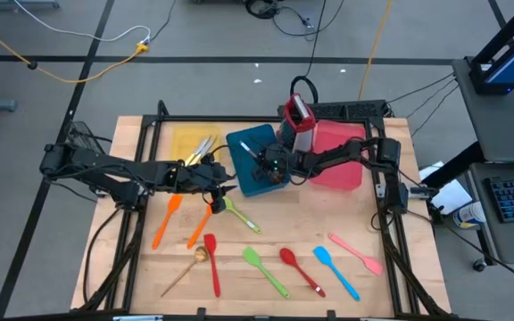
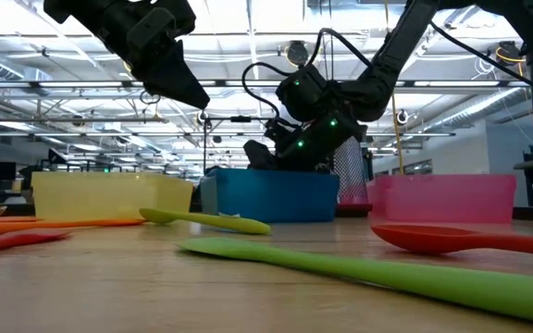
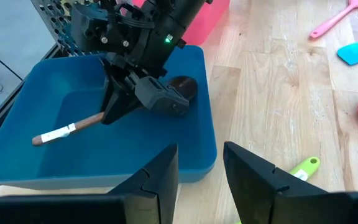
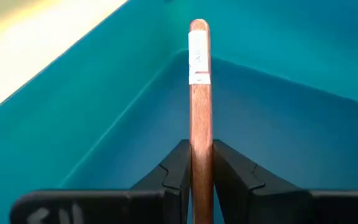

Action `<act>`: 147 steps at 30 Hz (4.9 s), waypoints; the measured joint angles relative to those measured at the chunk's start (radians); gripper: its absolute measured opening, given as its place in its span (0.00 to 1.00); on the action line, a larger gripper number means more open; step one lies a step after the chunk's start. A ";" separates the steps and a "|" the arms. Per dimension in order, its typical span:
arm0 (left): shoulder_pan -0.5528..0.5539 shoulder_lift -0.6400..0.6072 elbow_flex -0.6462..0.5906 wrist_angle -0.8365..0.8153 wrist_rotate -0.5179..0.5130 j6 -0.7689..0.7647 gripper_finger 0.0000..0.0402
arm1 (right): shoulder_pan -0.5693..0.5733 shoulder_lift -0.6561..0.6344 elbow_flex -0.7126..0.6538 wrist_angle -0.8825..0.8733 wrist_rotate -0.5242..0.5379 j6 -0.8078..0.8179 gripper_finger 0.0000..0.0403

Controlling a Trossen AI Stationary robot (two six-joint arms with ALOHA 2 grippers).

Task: Pick & Place Kitchen Items
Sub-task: Put the wooden serving spoon into the blue bin, then put the green serving spoon into the blue bin

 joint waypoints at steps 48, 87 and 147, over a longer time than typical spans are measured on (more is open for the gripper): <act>-0.157 0.000 -0.220 0.289 0.160 0.075 0.33 | 0.134 -0.198 -0.003 0.019 -0.110 -0.467 0.25; -0.058 0.457 -0.070 0.255 0.281 0.216 0.33 | 0.389 -0.388 -0.143 -0.372 -0.106 -0.398 0.47; 0.006 0.054 -0.072 0.140 0.120 0.369 0.10 | 0.367 -0.376 -0.154 -0.016 -0.010 -0.670 0.45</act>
